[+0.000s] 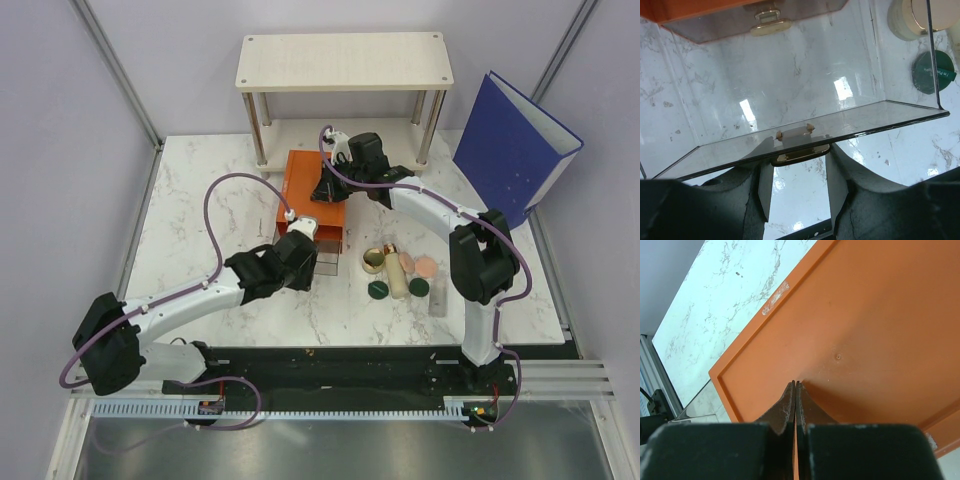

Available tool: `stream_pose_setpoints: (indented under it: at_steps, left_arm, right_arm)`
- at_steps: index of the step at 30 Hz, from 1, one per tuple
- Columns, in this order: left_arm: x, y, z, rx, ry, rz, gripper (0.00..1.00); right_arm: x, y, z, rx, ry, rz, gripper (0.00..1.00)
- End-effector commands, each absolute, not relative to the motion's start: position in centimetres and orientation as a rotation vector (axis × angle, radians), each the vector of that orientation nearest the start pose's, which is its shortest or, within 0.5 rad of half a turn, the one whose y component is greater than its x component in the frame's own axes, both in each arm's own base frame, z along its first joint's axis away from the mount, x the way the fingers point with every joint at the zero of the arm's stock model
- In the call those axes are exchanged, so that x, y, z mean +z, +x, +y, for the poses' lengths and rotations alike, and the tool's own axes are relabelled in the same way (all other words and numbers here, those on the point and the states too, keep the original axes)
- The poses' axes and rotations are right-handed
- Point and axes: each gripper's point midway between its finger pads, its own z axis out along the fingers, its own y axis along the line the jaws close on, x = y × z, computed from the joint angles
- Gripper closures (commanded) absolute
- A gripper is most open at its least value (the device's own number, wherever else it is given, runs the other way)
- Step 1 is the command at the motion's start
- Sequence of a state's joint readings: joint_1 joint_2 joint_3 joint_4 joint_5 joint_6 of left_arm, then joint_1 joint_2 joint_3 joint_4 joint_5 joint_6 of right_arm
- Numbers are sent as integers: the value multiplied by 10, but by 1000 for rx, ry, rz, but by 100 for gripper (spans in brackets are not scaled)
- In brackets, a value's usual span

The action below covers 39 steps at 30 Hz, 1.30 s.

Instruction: Organize the makeup

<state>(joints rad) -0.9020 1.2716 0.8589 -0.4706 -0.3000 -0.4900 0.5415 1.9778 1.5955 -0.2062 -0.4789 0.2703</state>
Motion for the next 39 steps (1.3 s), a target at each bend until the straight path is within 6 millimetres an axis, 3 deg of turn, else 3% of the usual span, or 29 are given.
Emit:
stream_pose_setpoints:
  at_steps: [1, 8, 19, 25, 33, 37, 39]
  left_arm:
    - [80, 185, -225, -290, 450, 2564, 98]
    - [61, 167, -228, -259, 528, 2624, 98]
    - [57, 157, -222, -245, 543, 2642, 98]
    - [97, 155, -229, -318, 571, 2481, 90]
    - [153, 167, -228, -389, 536, 2307, 51]
    - [184, 184, -234, -367, 513, 2220, 47]
    - [187, 193, -241, -334, 530, 2205, 47]
  right_arm:
    - [70, 379, 329, 856, -575, 2509, 100]
    - [71, 379, 327, 848, -577, 2505, 100]
    - [70, 379, 329, 855, -577, 2507, 100]
    - [70, 379, 329, 853, -580, 2507, 100]
    - [71, 377, 327, 846, -584, 2507, 100]
    - [73, 378, 327, 848, -583, 2504, 100]
    - [77, 380, 326, 836, -578, 2496, 100]
